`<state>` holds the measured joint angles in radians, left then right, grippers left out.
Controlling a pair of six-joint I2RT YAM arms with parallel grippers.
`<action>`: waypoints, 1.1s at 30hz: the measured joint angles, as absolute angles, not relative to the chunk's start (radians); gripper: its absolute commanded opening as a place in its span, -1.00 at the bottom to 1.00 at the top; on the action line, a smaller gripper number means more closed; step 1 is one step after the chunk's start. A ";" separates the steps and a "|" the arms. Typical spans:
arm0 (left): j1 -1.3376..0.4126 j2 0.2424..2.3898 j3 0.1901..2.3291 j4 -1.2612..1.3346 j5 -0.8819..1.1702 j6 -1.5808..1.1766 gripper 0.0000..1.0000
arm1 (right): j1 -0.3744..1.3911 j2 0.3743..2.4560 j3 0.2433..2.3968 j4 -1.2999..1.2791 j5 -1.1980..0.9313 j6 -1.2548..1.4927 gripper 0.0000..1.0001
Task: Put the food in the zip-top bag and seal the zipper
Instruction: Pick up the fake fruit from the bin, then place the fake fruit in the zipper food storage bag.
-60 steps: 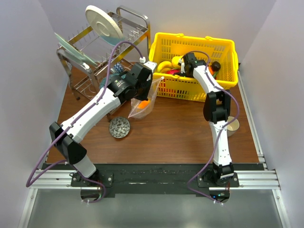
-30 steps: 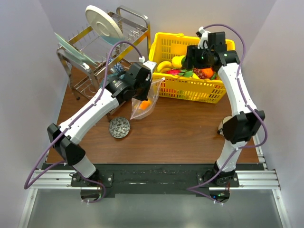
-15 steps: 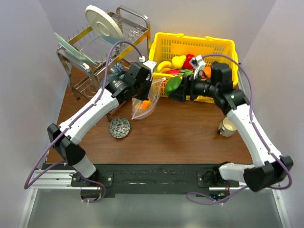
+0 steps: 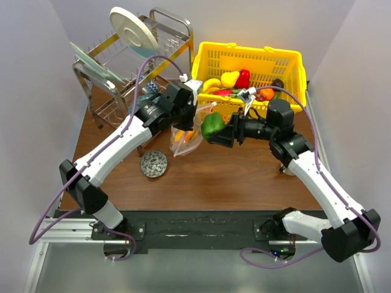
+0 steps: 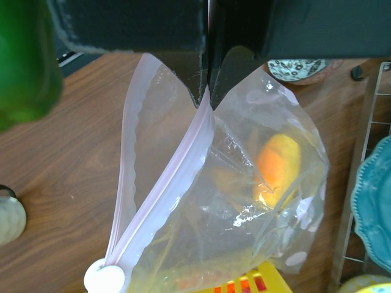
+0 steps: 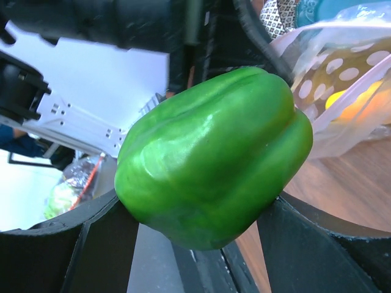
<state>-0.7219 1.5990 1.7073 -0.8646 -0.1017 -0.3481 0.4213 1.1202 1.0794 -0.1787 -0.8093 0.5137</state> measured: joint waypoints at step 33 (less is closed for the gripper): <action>-0.719 1.516 1.612 -0.796 -0.016 -0.383 -1.00 | 0.491 1.276 0.952 -0.084 -0.604 0.573 0.86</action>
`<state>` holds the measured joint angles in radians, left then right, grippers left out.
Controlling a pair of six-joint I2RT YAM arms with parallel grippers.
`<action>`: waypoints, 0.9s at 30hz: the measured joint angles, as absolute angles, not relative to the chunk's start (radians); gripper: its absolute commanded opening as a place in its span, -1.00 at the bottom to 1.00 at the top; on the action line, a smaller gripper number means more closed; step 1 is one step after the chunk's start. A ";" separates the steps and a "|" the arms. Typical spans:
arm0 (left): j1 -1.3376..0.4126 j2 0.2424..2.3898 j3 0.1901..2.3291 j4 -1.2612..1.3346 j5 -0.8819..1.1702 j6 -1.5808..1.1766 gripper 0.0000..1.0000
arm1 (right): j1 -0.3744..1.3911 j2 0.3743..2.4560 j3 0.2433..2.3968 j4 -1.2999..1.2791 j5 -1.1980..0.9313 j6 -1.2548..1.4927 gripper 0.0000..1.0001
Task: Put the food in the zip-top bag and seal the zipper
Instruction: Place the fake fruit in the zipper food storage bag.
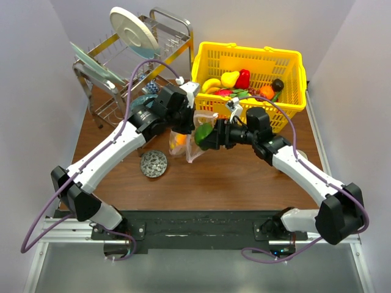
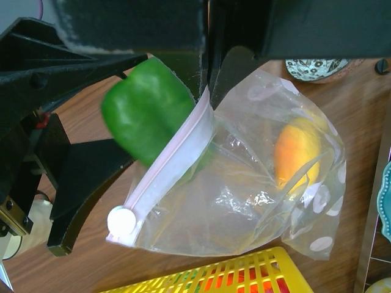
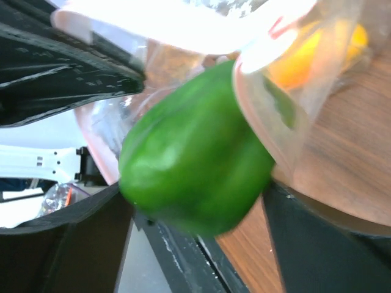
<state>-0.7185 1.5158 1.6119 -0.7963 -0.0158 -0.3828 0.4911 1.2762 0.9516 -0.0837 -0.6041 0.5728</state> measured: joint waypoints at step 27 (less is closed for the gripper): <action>-0.718 1.516 1.612 -0.796 -0.030 -0.383 -1.00 | 0.497 1.192 1.032 -0.342 -0.387 0.493 0.38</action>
<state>-0.7181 1.5158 1.6119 -0.7959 -0.0296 -0.3828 0.4973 1.1915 1.0317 -0.3416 -0.3870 0.4927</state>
